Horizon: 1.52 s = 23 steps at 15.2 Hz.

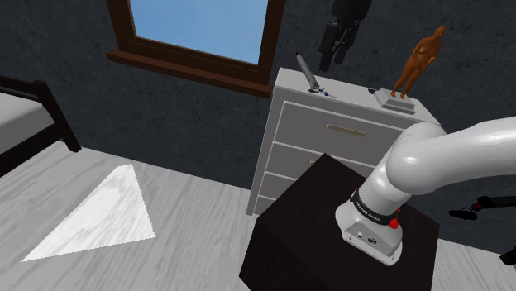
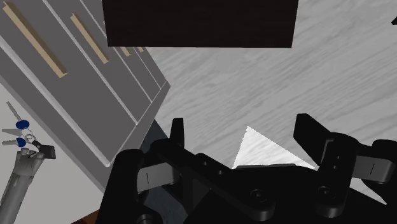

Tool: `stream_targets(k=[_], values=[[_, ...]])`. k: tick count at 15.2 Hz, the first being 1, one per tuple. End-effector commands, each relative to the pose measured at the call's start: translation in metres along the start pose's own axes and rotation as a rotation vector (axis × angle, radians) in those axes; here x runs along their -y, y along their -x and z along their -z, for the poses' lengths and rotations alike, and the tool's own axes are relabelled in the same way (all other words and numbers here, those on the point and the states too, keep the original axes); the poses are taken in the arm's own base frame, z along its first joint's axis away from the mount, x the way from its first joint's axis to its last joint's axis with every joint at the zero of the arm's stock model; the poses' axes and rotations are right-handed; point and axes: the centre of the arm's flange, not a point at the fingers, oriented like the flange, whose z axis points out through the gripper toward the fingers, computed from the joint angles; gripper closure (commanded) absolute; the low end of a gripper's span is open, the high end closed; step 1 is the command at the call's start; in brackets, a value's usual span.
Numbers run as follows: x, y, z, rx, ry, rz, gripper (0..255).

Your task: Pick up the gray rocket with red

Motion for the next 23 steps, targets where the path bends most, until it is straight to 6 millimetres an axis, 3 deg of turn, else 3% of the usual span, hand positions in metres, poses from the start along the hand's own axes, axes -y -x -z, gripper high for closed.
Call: stream_targets(k=[1, 23], values=[[0.0, 0.0, 0.0, 0.0, 0.0, 0.0, 0], [-0.21, -0.158, -0.081, -0.132, 0.017, -0.223, 0]])
